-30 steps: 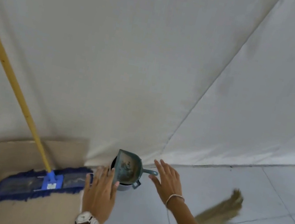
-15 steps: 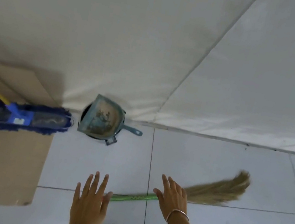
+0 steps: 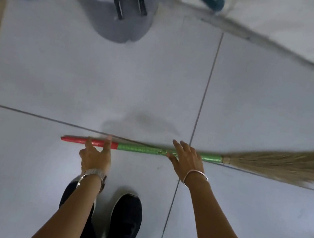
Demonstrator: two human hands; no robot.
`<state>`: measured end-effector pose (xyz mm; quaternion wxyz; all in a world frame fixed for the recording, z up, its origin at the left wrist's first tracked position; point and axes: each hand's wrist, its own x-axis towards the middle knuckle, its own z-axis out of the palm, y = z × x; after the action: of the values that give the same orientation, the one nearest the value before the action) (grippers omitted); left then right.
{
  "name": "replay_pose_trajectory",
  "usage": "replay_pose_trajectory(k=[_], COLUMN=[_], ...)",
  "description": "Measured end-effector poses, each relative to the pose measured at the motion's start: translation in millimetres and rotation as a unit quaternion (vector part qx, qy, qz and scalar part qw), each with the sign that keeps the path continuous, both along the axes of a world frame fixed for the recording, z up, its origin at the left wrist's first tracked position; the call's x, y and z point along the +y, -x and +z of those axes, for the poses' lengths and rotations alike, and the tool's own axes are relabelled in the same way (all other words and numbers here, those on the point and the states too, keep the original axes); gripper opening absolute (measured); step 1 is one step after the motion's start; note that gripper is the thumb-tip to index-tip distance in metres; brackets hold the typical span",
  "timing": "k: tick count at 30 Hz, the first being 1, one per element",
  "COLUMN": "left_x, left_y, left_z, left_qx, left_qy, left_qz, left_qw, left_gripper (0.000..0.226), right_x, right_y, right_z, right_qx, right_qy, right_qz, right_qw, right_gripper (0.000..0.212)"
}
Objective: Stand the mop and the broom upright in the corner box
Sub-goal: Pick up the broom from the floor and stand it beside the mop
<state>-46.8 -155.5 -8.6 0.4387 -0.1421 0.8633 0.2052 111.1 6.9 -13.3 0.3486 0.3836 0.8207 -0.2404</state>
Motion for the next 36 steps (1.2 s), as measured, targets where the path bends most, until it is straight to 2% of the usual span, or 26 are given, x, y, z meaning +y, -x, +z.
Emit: replay_pose_trajectory(k=[1,3,5,8,9,11,13,15,17,19,22,26,32,36], left_x=[0.3,-1.7,-1.5,2.9,5.4,13.5,26.1,40.6,49.7,57.5,69.5,89.3,111.5,115.3], left_y=[-1.3,-0.7,5.4,16.3,19.7,26.5,31.1,40.4,54.3,77.3,115.2,158.7,200.5,207.4], left_z=[-14.7,-43.3,-57.8,-60.1,-57.2,-44.5,-21.1,10.7,43.4,82.9,153.8,253.5,415.6,539.5], left_qx=[-0.03,-0.083,-0.119,-0.147,-0.146,-0.116,-0.062,-0.017,0.011,0.021,0.057,0.123,0.185,0.208], left_qy=[-0.014,-0.04,-0.071,-0.127,-0.148,-0.187,-0.224,-0.235,-0.236,-0.27,-0.338,-0.404,-0.509,-0.556], left_qz=[0.086,0.249,0.37,0.464,0.489,0.518,0.531,0.529,0.516,0.485,0.387,0.285,0.169,0.078], left_qw=[0.996,0.964,0.919,0.864,0.847,0.827,0.815,0.815,0.823,0.832,0.856,0.861,0.823,0.801], left_gripper=[0.078,0.081,0.066,0.027,0.02,0.014,0.025,0.041,0.045,0.043,0.034,0.027,0.03,0.024], right_x=[-1.6,-4.5,-2.3,4.6,8.0,14.5,20.6,30.2,39.9,50.8,63.4,74.8,75.8,57.4], right_y=[-0.6,-1.4,0.8,5.3,8.7,17.9,28.6,42.1,55.4,71.1,98.4,138.7,182.5,195.6], right_z=[-9.5,-28.7,-36.1,-36.8,-33.7,-22.7,-7.6,12.6,34.9,63.5,113.2,191.9,318.7,422.8], right_qx=[-0.001,-0.006,-0.011,-0.018,-0.017,-0.006,0.007,0.008,-0.003,-0.004,0.018,0.087,0.196,0.291], right_qy=[0.002,0.012,0.012,0.018,0.024,0.035,0.056,0.085,0.113,0.129,0.134,0.136,0.131,0.124], right_qz=[0.008,0.018,0.022,0.027,0.022,-0.006,-0.038,-0.075,-0.086,-0.068,-0.055,-0.082,-0.144,-0.191], right_qw=[1.0,1.0,1.0,0.999,0.999,0.999,0.998,0.993,0.99,0.989,0.989,0.983,0.961,0.929], right_gripper=[0.052,0.05,0.046,0.046,0.047,0.048,0.048,0.046,0.046,0.047,0.047,0.045,0.04,0.034])
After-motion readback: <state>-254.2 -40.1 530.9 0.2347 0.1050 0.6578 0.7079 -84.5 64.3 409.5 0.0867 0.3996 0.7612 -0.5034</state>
